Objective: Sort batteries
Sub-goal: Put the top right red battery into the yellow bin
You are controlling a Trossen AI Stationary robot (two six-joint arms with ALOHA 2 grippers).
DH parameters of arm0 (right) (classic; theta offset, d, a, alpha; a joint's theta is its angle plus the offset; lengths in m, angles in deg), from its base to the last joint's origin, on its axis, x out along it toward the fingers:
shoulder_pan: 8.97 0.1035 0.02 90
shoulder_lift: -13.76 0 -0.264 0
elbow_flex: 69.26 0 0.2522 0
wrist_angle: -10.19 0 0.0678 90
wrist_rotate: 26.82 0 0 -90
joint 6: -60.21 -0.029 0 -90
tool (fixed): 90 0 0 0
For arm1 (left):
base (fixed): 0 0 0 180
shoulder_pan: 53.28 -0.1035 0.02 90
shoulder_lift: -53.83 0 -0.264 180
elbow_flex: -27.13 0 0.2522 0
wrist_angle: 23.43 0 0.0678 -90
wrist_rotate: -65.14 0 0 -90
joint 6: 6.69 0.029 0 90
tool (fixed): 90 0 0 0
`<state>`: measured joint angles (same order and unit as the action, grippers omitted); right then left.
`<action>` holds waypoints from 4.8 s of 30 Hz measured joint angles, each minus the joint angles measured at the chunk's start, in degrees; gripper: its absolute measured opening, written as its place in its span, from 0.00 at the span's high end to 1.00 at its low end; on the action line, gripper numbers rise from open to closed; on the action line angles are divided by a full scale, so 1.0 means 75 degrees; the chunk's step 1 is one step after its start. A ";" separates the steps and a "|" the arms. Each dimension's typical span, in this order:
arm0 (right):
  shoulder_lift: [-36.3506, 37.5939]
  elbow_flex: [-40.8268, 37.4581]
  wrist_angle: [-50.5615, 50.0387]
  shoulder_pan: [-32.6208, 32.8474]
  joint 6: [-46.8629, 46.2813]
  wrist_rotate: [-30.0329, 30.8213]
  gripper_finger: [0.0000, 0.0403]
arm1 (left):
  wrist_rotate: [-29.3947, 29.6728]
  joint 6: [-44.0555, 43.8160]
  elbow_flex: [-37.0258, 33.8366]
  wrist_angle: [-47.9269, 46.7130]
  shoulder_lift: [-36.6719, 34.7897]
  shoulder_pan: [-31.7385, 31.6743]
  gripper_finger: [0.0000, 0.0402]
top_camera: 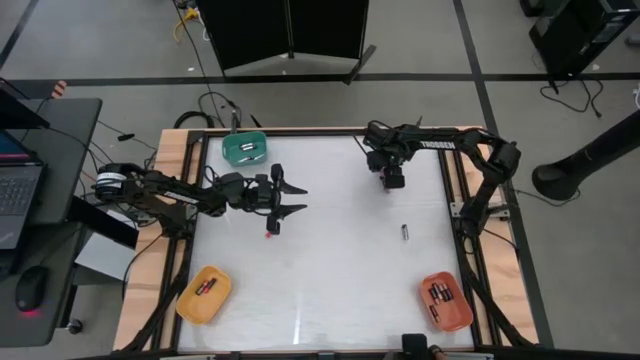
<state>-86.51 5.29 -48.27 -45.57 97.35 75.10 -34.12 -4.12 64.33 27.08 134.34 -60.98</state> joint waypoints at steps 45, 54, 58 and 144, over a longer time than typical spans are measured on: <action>0.0001 -0.0022 0.0163 -0.0137 0.0035 -0.0242 0.86 | 0.0003 -0.0035 -0.0001 0.0056 0.0000 0.0000 0.53; 0.1281 -0.0019 -0.0270 -0.0006 -0.0876 -0.0417 0.86 | 0.0117 -0.0038 -0.0002 0.0085 0.0000 0.0000 0.53; 0.2107 -0.0129 0.0279 0.0310 -0.1708 -0.1166 0.86 | 0.0368 -0.0285 0.0000 0.0082 0.0000 0.0000 0.53; 0.3249 -0.2633 0.9596 0.4861 -0.4862 -0.0639 0.45 | 0.0248 -0.0388 0.2428 -0.0374 0.1191 0.0516 0.87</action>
<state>-62.15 -14.46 23.69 -9.11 60.89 70.31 -32.26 -7.03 82.54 24.28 143.27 -57.11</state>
